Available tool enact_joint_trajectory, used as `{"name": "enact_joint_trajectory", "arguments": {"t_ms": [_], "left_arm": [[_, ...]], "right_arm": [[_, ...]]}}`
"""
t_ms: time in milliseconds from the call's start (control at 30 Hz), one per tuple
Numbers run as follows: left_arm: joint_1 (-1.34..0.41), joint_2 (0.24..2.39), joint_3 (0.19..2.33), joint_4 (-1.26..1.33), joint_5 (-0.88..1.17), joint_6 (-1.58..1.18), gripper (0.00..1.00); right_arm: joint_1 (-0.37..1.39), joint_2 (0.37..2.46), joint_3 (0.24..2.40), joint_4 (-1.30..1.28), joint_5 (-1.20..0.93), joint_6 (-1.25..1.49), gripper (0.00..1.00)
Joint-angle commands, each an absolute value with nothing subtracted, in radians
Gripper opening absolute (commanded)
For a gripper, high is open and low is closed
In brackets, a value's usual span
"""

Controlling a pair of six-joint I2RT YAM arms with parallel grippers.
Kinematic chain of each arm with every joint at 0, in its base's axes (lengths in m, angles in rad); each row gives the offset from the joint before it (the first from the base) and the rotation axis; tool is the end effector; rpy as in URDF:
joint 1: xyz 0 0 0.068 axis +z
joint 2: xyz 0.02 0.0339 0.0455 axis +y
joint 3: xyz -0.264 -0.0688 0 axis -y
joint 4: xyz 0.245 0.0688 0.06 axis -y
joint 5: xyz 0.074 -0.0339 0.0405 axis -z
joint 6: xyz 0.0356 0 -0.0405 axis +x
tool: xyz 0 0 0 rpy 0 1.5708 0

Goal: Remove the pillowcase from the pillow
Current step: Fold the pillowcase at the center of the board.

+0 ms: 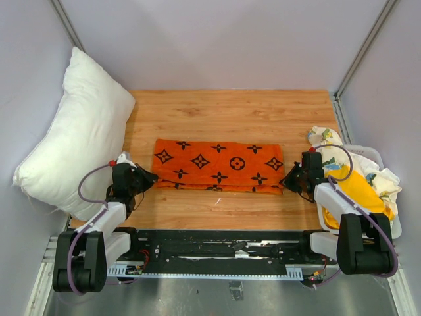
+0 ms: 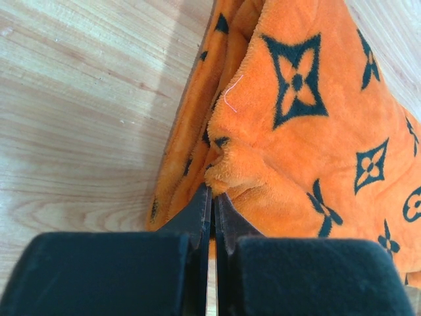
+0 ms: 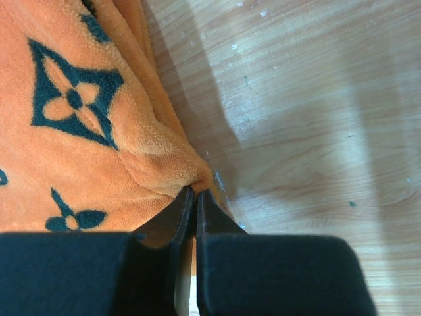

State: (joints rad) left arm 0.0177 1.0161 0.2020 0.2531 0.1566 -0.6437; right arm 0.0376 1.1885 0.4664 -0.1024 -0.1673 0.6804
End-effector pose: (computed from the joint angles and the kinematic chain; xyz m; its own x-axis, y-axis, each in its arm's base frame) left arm 0.1853 -0.0023 0.1429 -0.4942 -0.6017 -0.6275 -0.2276 0.7862 -0.5745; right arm 0.2187 0.0142 0.1614 -0.6647 0.5958 -0.4508 0.3449 0.7800 0.5221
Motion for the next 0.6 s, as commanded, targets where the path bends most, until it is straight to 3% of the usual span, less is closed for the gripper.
{"name": "enact_joint_trajectory", "arguments": {"t_ms": [0,67,167,233,300,467,567], "left_arm": [[0.025,1.0,0.233,0.245,0.156,-0.625,0.02],[0.025,0.998,0.229,0.253,0.17,-0.625,0.16],[0.025,0.983,0.224,0.26,0.18,-0.63,0.55],[0.025,0.967,0.229,0.248,0.177,-0.628,0.72],[0.025,0.945,0.242,0.224,0.165,-0.617,0.82],[0.025,0.881,0.305,0.166,0.109,-0.584,0.98],[0.023,0.868,0.373,0.168,0.101,-0.575,0.99]], "right_arm": [[0.035,1.172,0.484,-0.13,-0.145,0.666,0.01],[0.034,1.174,0.481,-0.13,-0.143,0.667,0.03],[0.034,1.176,0.48,-0.134,-0.147,0.665,0.17],[0.034,1.17,0.48,-0.135,-0.144,0.665,0.27],[0.034,1.152,0.483,-0.139,-0.136,0.665,0.38],[0.035,1.074,0.506,-0.159,-0.104,0.655,0.79],[0.05,1.03,0.536,-0.169,-0.065,0.657,0.92]]}}
